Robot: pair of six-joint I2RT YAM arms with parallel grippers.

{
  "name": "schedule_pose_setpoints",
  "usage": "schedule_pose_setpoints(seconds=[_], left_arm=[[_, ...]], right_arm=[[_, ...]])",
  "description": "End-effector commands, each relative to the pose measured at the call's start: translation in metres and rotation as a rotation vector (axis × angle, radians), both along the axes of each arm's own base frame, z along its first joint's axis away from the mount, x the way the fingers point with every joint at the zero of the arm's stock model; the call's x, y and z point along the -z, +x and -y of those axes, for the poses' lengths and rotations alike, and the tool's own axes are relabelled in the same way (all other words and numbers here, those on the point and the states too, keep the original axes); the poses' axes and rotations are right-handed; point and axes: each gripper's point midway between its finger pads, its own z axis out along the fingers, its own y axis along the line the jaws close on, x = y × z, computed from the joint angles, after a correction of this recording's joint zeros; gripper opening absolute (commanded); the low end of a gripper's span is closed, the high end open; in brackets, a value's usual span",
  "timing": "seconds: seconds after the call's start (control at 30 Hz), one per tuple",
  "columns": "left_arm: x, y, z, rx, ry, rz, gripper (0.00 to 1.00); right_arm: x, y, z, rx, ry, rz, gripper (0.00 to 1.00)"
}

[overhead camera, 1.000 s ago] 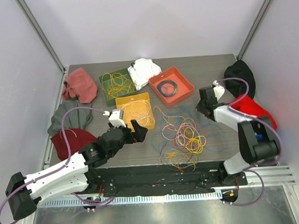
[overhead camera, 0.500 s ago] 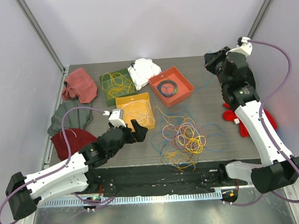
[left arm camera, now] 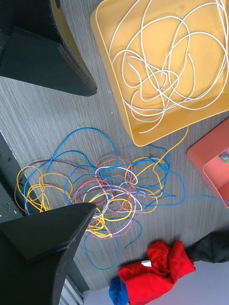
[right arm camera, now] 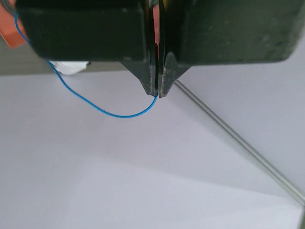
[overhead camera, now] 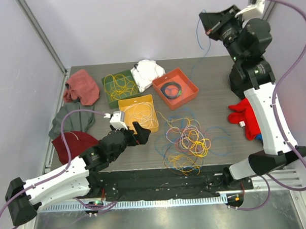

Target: Untangle the cables

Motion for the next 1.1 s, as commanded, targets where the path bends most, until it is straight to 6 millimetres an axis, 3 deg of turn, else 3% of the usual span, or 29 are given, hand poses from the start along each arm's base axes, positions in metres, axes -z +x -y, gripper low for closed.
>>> schedule_pose_setpoints(seconds=[0.0,0.17,0.33,0.43,0.6,0.77,1.07], left_arm=[[-0.021,0.009,0.002,-0.032,-0.045,0.051,1.00],[-0.036,0.015,0.006,-0.038,-0.064,0.093,1.00],[-0.066,0.027,0.012,-0.052,-0.089,0.179,1.00],[-0.083,0.031,0.018,-0.041,-0.090,0.216,1.00],[-0.088,0.029,0.021,-0.029,-0.095,0.208,1.00],[-0.073,0.021,0.010,-0.041,-0.106,0.169,1.00],[-0.066,0.012,-0.010,-0.069,-0.115,0.162,1.00]], right_arm=[[-0.093,-0.054,-0.012,-0.128,0.046,0.230,0.01],[-0.138,-0.099,-0.005,-0.154,0.082,0.351,0.01],[-0.136,-0.111,-0.004,-0.169,0.090,0.353,0.01],[-0.125,-0.107,-0.005,-0.164,0.083,0.330,0.01],[-0.103,-0.087,-0.008,-0.148,0.060,0.282,0.01],[-0.089,-0.064,-0.014,-0.137,0.043,0.245,0.01],[-0.062,-0.022,-0.026,-0.133,0.023,0.178,0.01]])
